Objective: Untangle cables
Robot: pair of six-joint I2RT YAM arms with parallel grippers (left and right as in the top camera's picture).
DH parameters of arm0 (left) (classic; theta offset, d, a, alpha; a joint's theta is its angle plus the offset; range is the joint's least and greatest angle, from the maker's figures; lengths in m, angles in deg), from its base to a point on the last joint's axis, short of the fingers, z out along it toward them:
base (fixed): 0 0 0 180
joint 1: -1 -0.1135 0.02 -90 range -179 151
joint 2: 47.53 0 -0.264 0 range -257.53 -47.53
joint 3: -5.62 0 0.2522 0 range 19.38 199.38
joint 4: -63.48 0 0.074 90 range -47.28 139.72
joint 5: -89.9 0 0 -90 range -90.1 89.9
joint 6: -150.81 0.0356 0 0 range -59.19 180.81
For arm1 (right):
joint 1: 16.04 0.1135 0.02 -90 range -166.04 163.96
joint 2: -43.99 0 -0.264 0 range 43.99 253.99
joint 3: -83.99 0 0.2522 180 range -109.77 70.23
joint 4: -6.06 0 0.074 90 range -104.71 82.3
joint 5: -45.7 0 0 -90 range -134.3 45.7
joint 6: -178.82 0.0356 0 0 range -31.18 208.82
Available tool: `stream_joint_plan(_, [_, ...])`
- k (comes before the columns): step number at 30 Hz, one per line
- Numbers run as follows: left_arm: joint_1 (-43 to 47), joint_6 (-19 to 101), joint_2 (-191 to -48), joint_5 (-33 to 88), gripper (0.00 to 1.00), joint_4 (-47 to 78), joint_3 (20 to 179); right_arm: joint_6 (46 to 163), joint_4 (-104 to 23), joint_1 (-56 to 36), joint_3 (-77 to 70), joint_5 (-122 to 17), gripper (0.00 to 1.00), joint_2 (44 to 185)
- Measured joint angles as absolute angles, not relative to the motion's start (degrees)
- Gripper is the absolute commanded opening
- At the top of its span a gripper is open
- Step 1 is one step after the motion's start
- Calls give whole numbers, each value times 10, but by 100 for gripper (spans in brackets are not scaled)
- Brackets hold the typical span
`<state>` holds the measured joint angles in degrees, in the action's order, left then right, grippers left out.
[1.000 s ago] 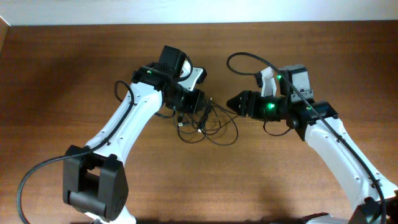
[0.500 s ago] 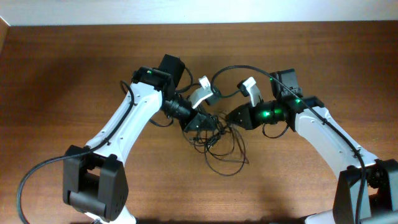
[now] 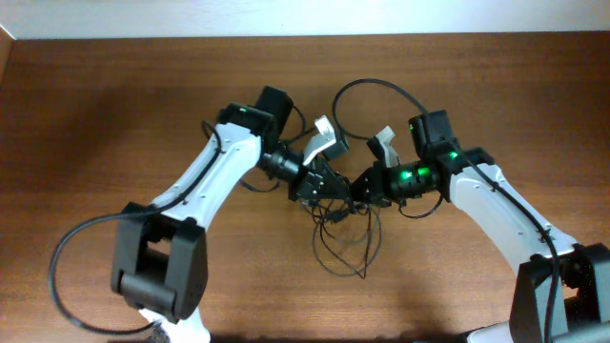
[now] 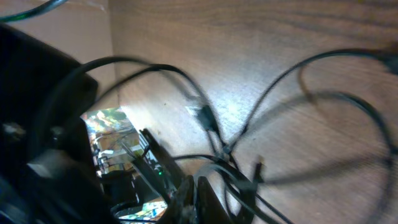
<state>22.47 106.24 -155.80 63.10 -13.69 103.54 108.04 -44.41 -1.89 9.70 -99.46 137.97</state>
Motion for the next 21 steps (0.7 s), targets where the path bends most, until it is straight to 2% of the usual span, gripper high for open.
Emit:
stream_joint_plan(5, [229,1045,-1578,654,0,-139,1035,1093,-433,-7,97,-901,4,1380])
stream_joint_plan(13, [228,968,-1605,593,0,-116,1035,1053,-511,-14,97,-763,4,1349])
stream_joint_plan(14, [229,962,-1619,593,15,-110,1035,1051,-519,-14,97,-750,4,1349])
stream_joint_plan(16, [230,953,-1641,594,73,-101,1035,1050,-542,-14,97,-719,4,1349])
stream_joint_plan(17, [232,943,-1648,594,80,-99,1035,1050,-551,-14,97,-704,4,1349])
stream_joint_plan(19, [233,913,-1649,592,81,-100,1037,1049,-562,-14,97,-685,4,1349])
stream_joint_plan(20, [233,883,-1650,581,89,-102,1049,1049,-562,-14,97,-680,4,1349])
stream_joint_plan(21, [233,866,-1650,572,92,-107,1061,1048,-563,-14,97,-677,4,1349])
